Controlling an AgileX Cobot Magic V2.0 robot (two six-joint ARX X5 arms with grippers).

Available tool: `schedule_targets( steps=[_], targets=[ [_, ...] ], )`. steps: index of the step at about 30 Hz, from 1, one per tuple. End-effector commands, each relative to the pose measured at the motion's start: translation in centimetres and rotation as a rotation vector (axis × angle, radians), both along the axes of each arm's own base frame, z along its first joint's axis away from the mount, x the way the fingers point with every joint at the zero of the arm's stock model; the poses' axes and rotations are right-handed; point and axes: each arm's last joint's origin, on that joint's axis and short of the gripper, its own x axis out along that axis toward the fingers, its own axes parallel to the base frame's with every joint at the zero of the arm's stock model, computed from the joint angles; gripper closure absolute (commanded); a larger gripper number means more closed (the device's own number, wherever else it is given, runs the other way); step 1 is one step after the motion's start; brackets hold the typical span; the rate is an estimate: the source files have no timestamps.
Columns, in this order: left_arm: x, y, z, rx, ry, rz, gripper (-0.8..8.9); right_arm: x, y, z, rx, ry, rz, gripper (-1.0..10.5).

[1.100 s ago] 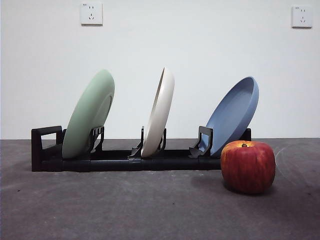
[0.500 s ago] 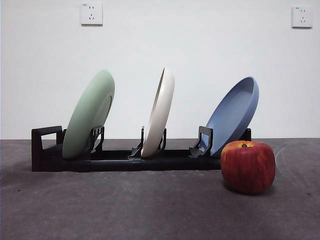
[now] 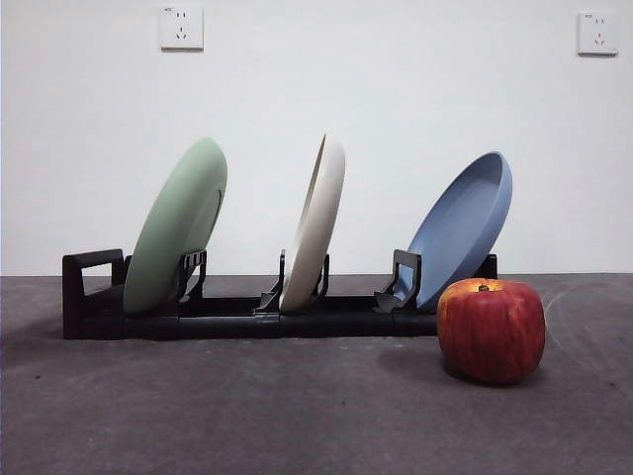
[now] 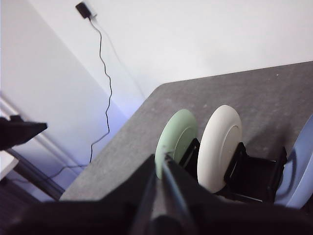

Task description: Take the green plate from the plate rack,put the plate on the table,take the apple from the table,put the apple in the plate

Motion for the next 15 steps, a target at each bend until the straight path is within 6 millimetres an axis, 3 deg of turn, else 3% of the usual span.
schedule_targets(
  steps=[1,3,6,15],
  targets=[
    [1.3,-0.3,0.2,0.035,0.026,-0.034,3.94,0.2,0.0,0.9,-0.054,-0.021,0.021,7.0],
    [2.0,-0.5,0.2,0.037,0.051,-0.034,2.96,0.4,0.0,1.3,-0.063,0.003,0.019,5.5],
    [3.0,-1.2,0.0,0.045,0.080,-0.043,2.97,0.6,-0.1,1.7,-0.081,0.029,-0.002,3.6],
    [6.1,-5.0,-0.7,0.155,0.045,0.000,2.97,0.7,0.3,2.1,-0.114,0.042,-0.019,3.5]
  ],
)
